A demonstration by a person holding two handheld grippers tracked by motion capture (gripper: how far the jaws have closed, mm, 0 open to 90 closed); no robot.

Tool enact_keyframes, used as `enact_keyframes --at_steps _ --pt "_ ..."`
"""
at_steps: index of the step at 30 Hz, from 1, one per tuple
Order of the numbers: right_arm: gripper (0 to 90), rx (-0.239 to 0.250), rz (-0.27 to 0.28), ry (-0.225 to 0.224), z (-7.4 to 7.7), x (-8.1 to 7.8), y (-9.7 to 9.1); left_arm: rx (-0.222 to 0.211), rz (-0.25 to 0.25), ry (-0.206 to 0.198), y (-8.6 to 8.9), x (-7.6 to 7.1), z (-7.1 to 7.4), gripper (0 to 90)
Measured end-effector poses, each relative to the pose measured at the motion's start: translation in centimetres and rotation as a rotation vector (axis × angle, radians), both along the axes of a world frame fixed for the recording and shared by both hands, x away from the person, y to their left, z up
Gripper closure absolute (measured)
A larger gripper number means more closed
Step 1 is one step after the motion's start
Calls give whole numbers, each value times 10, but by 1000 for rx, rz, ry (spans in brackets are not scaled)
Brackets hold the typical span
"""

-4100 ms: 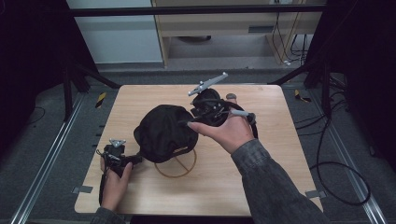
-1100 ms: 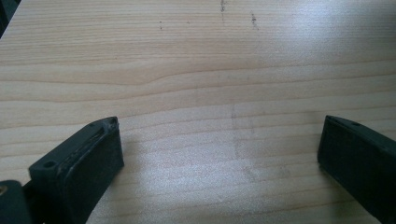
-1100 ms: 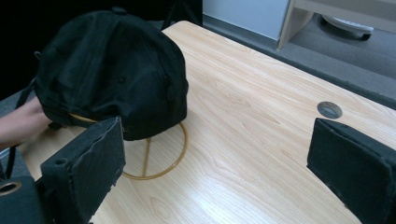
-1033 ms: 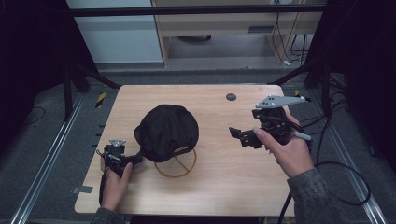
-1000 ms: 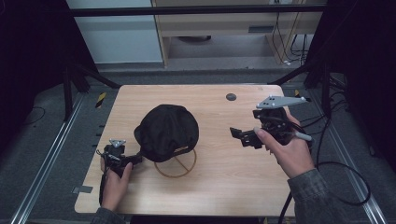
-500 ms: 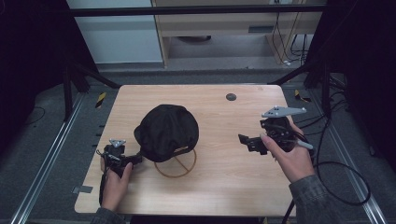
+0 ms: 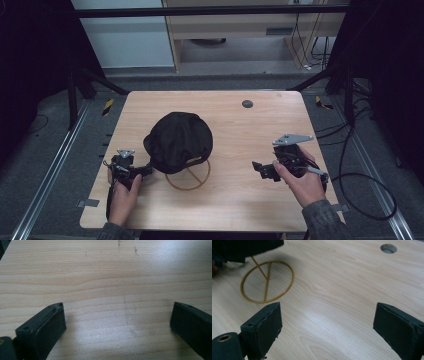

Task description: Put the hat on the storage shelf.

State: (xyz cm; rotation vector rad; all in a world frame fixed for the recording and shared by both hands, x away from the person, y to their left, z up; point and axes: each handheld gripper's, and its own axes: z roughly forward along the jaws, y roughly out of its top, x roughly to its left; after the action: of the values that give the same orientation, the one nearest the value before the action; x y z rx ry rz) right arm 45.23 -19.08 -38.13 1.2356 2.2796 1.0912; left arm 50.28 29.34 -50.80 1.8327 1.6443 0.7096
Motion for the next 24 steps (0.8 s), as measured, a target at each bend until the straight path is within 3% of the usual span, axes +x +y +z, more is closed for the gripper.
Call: enact_keyframes --at_steps 4,5,14,24 --pt "86 0 -4 12 -14 -2 1 0 0 0 0 0 0 0" --pt "88 -6 -8 18 -25 -3 1 0 0 0 0 0 0 0" --pt "93 -14 -30 51 -65 -5 7 0 0 0 0 0 0 0" --pt "99 -15 -53 80 -96 -5 9 0 -3 0 0 0 0 0"
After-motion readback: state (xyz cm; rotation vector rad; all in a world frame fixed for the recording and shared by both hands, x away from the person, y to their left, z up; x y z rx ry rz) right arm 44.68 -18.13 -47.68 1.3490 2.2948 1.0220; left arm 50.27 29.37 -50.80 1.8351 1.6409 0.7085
